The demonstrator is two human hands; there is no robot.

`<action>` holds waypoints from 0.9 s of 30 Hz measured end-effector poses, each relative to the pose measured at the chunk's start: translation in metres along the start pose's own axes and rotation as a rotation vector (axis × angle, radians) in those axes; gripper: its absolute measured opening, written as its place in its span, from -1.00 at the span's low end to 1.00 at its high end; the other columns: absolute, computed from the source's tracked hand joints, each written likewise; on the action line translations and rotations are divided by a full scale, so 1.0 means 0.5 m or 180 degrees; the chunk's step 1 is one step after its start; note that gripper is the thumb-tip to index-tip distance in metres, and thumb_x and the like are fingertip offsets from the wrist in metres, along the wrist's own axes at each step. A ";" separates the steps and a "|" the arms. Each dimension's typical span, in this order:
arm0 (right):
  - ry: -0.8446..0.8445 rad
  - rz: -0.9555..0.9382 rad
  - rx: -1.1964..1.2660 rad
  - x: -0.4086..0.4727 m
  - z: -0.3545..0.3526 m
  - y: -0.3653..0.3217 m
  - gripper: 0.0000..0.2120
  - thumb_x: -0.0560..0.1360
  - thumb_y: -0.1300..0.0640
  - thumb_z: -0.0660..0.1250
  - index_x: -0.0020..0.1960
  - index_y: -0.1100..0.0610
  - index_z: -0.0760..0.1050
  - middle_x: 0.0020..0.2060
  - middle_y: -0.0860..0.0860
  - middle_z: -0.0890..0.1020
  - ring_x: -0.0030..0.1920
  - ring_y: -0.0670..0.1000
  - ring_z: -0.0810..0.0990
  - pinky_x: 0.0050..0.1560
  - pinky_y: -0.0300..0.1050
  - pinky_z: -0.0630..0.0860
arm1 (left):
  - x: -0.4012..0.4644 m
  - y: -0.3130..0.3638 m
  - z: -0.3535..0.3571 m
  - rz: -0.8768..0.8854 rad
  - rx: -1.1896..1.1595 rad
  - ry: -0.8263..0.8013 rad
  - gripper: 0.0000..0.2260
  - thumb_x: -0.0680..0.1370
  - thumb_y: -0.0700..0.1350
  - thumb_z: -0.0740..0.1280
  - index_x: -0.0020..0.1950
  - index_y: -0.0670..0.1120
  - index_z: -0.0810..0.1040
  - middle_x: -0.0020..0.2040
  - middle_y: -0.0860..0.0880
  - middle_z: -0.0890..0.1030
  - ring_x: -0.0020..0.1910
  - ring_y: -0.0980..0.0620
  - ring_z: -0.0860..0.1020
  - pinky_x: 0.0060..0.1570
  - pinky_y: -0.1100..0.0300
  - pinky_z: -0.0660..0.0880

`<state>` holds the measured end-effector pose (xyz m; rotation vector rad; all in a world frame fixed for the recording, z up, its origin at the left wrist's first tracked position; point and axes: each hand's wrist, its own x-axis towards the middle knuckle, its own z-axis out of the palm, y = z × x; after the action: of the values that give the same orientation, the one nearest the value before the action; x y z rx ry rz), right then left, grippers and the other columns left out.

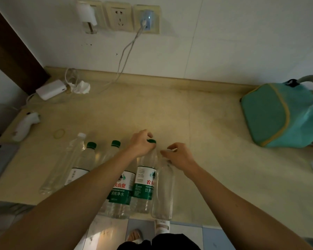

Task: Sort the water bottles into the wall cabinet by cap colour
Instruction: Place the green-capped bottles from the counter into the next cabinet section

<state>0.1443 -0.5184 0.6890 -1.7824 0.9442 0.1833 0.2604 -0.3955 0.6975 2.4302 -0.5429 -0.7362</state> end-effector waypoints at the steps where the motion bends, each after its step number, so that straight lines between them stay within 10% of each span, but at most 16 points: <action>1: 0.0029 -0.0066 0.0059 -0.003 -0.010 -0.005 -0.65 0.45 0.00 0.52 0.12 0.16 0.56 -0.15 0.12 0.70 -0.23 -0.02 0.67 -0.23 -0.08 0.62 | -0.003 0.006 -0.008 0.0092 -0.0156 0.0028 -0.62 0.56 -0.08 0.43 0.36 -0.09 0.50 0.25 -0.09 0.58 0.13 -0.03 0.56 0.06 0.14 0.52; 3: 0.0136 -0.0285 0.0058 -0.012 -0.034 -0.021 -0.63 0.46 -0.03 0.51 0.15 0.15 0.56 -0.23 0.08 0.70 -0.35 -0.10 0.61 -0.44 -0.27 0.47 | -0.012 0.020 -0.029 0.0293 -0.0443 0.0122 -0.65 0.56 -0.09 0.42 0.33 -0.08 0.52 0.22 -0.07 0.60 0.08 -0.01 0.58 0.04 0.14 0.53; 11: 0.0761 -0.1440 0.0030 -0.070 -0.114 -0.096 -0.62 0.41 0.00 0.58 0.18 0.01 0.57 -0.02 -0.15 0.62 -0.08 -0.17 0.59 -0.21 -0.44 0.48 | -0.067 0.059 -0.115 0.1136 -0.0923 0.0587 -0.66 0.54 -0.14 0.47 0.31 -0.05 0.58 0.14 0.04 0.61 0.02 0.22 0.60 -0.06 0.41 0.51; 18: 0.1185 -0.1873 -0.0222 -0.104 -0.111 -0.088 -0.59 0.38 0.13 0.61 0.19 0.11 0.61 0.00 -0.05 0.61 -0.03 -0.02 0.61 0.02 -0.01 0.61 | -0.123 0.073 -0.126 0.1902 -0.1055 0.0656 -0.67 0.50 -0.26 0.49 0.26 -0.15 0.62 0.15 -0.02 0.55 0.12 0.12 0.59 0.16 0.35 0.52; 27: 0.1223 -0.1914 -0.0213 -0.130 -0.099 -0.062 -0.59 0.41 0.09 0.58 0.22 0.03 0.55 0.05 -0.13 0.59 0.02 -0.17 0.58 0.00 -0.28 0.56 | -0.146 0.055 -0.111 0.2301 -0.0749 0.0951 -0.65 0.50 -0.28 0.49 0.28 -0.18 0.61 0.17 -0.02 0.50 0.19 0.07 0.54 0.28 0.20 0.51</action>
<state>0.1062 -0.5235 0.7675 -2.1237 0.6209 -0.5301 0.2317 -0.3589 0.7812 1.8711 -1.0542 -0.1175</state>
